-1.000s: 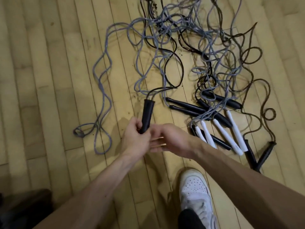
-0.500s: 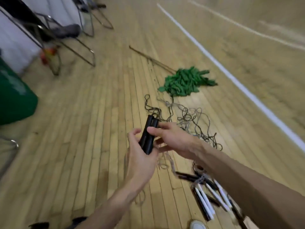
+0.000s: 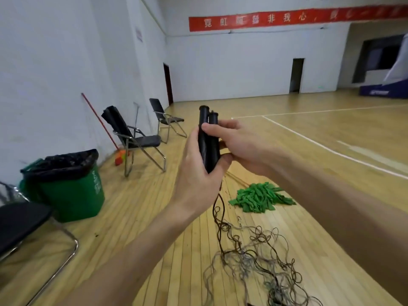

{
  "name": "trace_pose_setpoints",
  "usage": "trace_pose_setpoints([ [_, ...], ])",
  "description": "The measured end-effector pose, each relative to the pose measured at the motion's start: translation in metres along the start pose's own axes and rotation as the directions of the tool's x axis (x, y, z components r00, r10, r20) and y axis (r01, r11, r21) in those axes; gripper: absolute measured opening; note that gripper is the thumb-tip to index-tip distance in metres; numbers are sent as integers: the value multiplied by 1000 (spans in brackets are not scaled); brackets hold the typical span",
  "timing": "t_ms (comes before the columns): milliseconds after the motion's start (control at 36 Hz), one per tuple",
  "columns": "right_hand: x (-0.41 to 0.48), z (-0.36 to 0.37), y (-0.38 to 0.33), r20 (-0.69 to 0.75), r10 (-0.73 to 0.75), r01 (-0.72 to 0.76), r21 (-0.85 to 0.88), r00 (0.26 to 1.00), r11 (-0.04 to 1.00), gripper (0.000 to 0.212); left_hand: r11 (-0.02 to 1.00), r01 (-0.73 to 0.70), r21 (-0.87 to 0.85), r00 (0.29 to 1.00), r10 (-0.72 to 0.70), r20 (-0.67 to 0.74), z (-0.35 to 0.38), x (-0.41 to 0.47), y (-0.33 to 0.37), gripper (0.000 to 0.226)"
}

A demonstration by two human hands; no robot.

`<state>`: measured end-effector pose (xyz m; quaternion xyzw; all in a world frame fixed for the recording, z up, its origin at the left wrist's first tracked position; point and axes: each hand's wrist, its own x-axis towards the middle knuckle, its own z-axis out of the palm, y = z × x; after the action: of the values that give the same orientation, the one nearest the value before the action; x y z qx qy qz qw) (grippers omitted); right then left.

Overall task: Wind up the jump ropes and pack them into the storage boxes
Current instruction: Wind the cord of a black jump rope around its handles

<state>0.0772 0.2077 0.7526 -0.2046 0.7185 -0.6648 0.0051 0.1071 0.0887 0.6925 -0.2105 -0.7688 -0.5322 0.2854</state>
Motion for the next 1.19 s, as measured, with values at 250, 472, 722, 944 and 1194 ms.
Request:
trace_pose_setpoints([
  [250,-63,24,-24,42,-9,4,112,999,994,26,986,77,-150,993,-63,98,-29,-51,52,47],
  [472,-118,56,41,-53,145,-124,280,988,952,20,961,232,-153,966,-209,153,-10,-126,25,36],
  [722,-170,50,94,137,349,-372,437,927,819,25,957,291,-5,956,-290,30,-9,-180,-9,25],
  [944,-194,30,108,404,403,-545,345,821,765,26,942,307,-137,943,-282,175,-11,-147,-12,37],
  [1194,-194,8,137,493,484,-670,330,723,665,27,903,430,12,746,-362,559,26,-160,-27,44],
])
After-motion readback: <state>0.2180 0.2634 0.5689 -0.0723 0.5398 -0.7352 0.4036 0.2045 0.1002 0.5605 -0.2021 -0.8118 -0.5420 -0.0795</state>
